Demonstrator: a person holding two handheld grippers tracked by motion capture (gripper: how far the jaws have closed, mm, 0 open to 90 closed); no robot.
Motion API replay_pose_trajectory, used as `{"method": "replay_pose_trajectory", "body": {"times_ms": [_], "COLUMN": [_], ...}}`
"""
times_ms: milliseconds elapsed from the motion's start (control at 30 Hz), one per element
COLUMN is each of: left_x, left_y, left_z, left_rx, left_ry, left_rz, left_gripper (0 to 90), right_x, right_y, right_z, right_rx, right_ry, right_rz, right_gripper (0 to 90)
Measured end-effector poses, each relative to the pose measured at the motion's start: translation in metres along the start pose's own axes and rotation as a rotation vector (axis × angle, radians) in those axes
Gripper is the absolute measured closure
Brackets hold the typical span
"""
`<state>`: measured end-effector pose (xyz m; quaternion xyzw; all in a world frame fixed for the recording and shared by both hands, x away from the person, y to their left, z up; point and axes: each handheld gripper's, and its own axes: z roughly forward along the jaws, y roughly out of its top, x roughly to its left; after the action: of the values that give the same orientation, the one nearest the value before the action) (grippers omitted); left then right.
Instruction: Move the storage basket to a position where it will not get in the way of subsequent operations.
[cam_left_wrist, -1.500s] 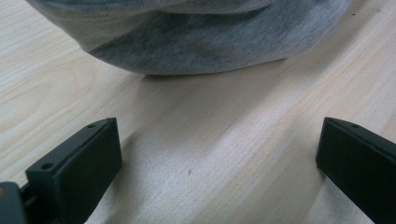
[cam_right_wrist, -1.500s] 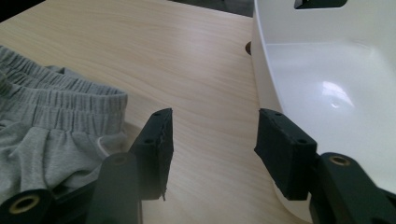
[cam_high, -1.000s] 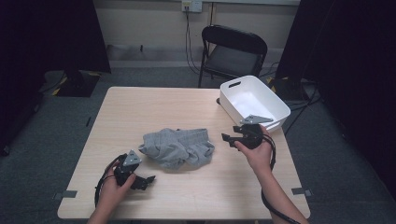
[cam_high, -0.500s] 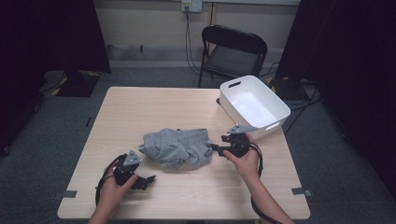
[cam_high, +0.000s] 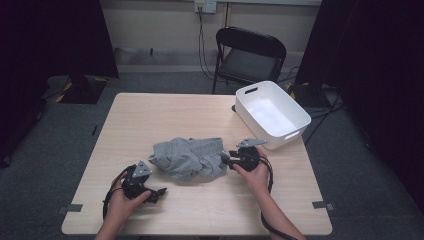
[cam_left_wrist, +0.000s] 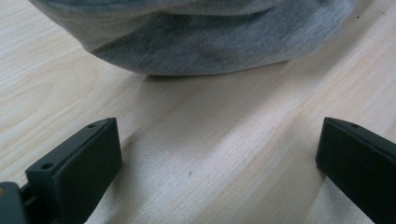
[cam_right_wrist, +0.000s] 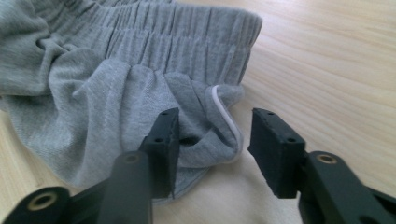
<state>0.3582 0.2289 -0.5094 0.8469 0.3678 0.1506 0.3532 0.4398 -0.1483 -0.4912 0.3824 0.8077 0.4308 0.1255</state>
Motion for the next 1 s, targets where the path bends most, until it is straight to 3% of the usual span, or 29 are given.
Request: {"method": "replay_pose_trajectory", "body": {"times_ms": [167, 367, 500, 800, 1000], "left_x": [0.0, 0.0, 0.0, 0.0, 0.0], "left_y": [0.0, 0.0, 0.0, 0.0, 0.0], "left_z": [0.0, 0.0, 0.0, 0.0, 0.0], "left_rx": [0.0, 0.0, 0.0, 0.0, -0.001], "left_ry": [0.0, 0.001, 0.001, 0.001, 0.001], "left_rz": [-0.001, -0.001, -0.002, -0.001, -0.002], "left_gripper": [0.0, 0.0, 0.0, 0.0, 0.0], "right_x": [0.002, 0.0, -0.003, -0.005, -0.01], "right_y": [-0.001, -0.005, -0.008, -0.01, -0.021], "right_z": [0.006, 0.007, 0.007, -0.001, -0.014], "right_rx": [0.018, 0.019, 0.003, 0.012, 0.01], "right_ry": [0.0, 0.018, 0.039, 0.025, 0.026], "right_rz": [-0.008, -0.004, 0.023, -0.004, -0.008], "right_gripper": [62.8, 78.9, 85.8, 87.7, 87.7]}}
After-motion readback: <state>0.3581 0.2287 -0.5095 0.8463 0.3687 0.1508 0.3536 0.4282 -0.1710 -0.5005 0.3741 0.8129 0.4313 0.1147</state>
